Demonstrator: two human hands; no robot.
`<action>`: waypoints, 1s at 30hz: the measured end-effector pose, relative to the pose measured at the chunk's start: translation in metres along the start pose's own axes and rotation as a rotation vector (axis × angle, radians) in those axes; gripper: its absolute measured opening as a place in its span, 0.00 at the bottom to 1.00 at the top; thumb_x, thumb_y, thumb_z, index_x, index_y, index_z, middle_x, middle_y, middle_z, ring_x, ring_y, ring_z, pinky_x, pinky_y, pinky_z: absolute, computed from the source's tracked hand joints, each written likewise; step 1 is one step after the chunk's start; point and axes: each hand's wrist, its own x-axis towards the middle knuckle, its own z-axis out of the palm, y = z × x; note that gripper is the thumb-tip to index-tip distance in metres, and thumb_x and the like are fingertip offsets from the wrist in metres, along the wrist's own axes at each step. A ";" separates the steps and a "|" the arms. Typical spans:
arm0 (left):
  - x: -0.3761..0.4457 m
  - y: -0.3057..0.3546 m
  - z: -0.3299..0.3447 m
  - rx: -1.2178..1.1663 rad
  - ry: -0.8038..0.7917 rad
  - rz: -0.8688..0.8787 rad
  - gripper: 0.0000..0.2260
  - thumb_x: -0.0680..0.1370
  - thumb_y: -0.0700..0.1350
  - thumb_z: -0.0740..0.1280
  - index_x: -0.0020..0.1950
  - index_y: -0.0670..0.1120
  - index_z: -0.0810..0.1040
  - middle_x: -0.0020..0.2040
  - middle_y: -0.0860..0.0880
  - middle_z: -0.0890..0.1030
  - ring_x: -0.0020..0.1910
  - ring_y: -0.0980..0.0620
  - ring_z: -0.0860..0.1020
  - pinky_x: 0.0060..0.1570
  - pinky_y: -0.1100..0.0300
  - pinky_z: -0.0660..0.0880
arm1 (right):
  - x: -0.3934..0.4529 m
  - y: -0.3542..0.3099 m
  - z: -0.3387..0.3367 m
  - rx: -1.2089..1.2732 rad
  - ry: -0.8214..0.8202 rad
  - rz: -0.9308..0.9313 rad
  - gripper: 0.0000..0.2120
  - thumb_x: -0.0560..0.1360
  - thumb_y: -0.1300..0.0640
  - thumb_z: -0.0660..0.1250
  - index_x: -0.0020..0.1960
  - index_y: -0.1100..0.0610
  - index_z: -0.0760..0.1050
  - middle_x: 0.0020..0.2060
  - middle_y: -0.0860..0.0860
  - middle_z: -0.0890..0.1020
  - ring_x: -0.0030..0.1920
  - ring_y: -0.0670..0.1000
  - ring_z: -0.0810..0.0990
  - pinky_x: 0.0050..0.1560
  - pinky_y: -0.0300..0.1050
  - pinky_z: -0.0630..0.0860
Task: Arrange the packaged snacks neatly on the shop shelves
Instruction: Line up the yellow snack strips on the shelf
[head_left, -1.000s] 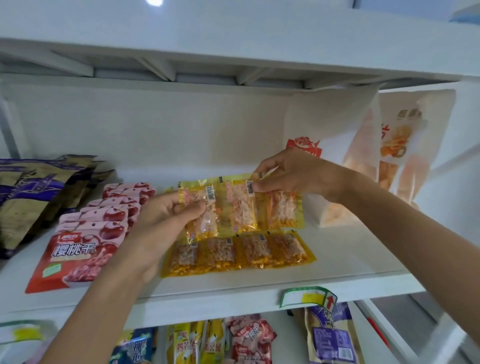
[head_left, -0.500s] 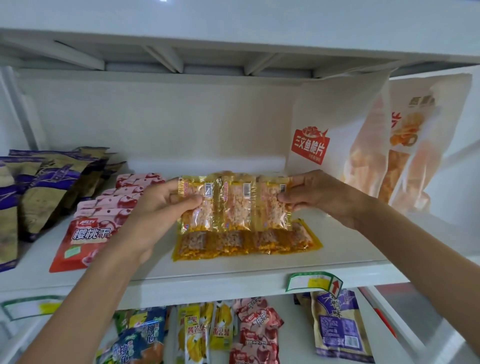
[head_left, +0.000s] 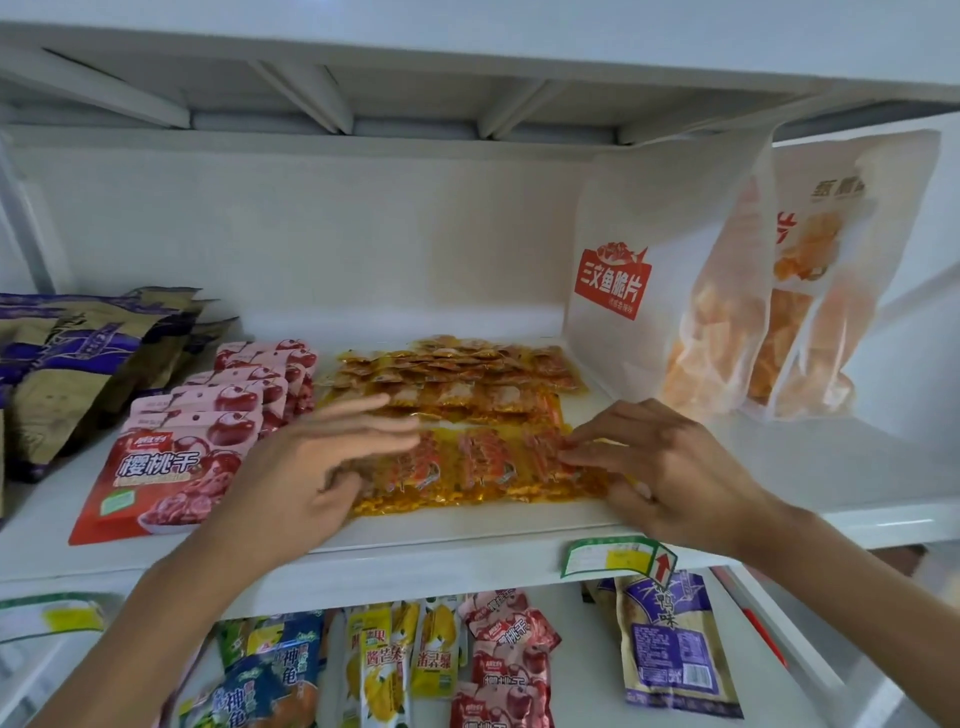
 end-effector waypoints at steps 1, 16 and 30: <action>0.001 0.003 -0.002 -0.082 0.007 -0.019 0.29 0.76 0.31 0.63 0.67 0.62 0.80 0.69 0.69 0.77 0.76 0.64 0.68 0.70 0.59 0.69 | -0.002 -0.004 -0.002 0.040 -0.023 0.035 0.24 0.75 0.58 0.62 0.69 0.51 0.81 0.65 0.49 0.82 0.60 0.51 0.82 0.57 0.55 0.78; 0.009 0.010 0.020 0.060 -0.184 -0.014 0.26 0.82 0.72 0.50 0.73 0.65 0.75 0.73 0.69 0.71 0.72 0.71 0.66 0.68 0.53 0.72 | 0.031 -0.004 0.001 0.307 -0.248 0.206 0.25 0.86 0.35 0.48 0.64 0.40 0.83 0.53 0.45 0.81 0.53 0.46 0.81 0.56 0.52 0.76; 0.006 0.016 0.015 0.063 -0.274 -0.073 0.29 0.76 0.79 0.51 0.74 0.71 0.69 0.74 0.78 0.59 0.75 0.73 0.56 0.72 0.59 0.63 | 0.129 0.050 0.063 -0.069 -0.348 0.285 0.07 0.79 0.45 0.66 0.49 0.45 0.81 0.53 0.45 0.81 0.54 0.51 0.81 0.58 0.50 0.76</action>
